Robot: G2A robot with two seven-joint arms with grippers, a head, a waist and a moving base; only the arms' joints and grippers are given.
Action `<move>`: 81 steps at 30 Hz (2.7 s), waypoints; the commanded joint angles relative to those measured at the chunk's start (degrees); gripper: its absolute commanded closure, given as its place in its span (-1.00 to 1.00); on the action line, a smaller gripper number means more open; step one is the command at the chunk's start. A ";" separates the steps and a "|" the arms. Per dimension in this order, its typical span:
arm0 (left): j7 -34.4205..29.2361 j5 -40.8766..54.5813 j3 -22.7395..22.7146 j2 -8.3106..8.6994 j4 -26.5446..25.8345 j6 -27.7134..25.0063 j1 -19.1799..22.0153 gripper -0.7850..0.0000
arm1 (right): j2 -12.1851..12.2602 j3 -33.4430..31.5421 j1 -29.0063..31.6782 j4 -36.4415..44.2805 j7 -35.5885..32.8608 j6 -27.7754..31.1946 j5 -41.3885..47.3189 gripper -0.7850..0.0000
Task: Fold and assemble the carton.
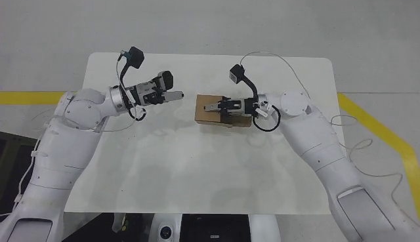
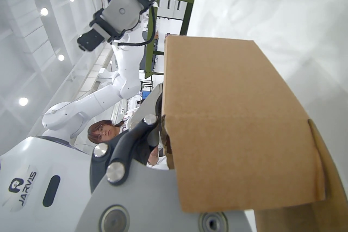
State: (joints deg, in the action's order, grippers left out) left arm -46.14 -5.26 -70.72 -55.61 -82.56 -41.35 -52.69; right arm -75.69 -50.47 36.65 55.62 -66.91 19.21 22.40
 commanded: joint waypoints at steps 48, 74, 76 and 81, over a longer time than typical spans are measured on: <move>66.26 -82.51 17.09 -5.35 14.17 -13.36 6.22 -1.00 | -2.66 2.80 -3.45 -8.56 0.56 0.81 -3.02 -0.04; 61.39 -79.95 17.93 -6.02 12.57 -10.44 5.22 -1.00 | -0.75 -1.32 0.81 -2.46 0.92 1.12 -4.05 -1.00; 61.10 -79.30 18.49 -6.34 13.08 -10.60 5.85 -1.00 | -1.03 -0.82 0.49 -2.77 1.08 1.29 -3.90 -1.00; 60.47 -78.25 19.35 -6.96 14.73 -10.99 7.35 -1.00 | -1.77 0.45 -0.54 -4.74 0.89 2.46 -3.53 -1.00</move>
State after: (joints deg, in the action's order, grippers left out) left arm 14.38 -83.63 -51.48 -62.49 -68.10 -52.16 -45.59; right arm -77.32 -50.25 36.36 51.45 -65.92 21.29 18.78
